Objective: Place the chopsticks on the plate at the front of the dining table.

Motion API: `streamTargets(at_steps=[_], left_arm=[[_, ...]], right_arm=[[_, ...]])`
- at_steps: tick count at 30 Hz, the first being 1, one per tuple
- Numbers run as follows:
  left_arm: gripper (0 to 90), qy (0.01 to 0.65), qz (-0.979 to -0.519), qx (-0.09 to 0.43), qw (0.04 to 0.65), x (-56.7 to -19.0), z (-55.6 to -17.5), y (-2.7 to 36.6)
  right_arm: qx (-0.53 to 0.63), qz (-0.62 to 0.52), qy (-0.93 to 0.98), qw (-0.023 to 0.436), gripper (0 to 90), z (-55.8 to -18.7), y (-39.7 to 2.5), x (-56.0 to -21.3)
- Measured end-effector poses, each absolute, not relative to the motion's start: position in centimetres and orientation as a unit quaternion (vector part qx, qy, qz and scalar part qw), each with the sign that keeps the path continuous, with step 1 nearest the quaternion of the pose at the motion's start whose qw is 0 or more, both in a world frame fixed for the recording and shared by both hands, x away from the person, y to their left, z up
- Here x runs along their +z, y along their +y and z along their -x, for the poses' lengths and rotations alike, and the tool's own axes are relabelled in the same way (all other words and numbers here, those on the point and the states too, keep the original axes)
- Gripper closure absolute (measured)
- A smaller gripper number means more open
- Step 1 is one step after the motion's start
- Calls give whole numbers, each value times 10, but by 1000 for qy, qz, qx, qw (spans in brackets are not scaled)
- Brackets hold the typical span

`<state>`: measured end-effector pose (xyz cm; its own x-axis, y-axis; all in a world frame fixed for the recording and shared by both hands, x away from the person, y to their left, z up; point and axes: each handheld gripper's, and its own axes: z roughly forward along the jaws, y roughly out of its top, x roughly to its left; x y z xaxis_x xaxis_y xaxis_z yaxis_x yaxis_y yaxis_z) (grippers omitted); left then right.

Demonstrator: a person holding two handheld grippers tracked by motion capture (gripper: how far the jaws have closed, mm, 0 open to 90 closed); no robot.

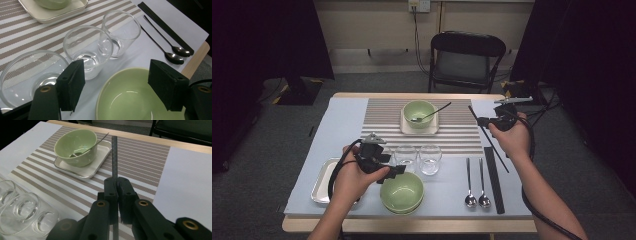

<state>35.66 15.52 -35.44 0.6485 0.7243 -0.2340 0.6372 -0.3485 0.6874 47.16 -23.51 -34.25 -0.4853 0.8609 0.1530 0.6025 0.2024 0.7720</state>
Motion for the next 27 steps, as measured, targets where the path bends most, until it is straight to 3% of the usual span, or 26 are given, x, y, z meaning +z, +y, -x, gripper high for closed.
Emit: streamTargets(at_steps=[27], left_arm=[[306, 402, -827, 46, 391, -353, -366, 128]], right_arm=[[441, -438, 771, 140, 866, -473, -184, -321]])
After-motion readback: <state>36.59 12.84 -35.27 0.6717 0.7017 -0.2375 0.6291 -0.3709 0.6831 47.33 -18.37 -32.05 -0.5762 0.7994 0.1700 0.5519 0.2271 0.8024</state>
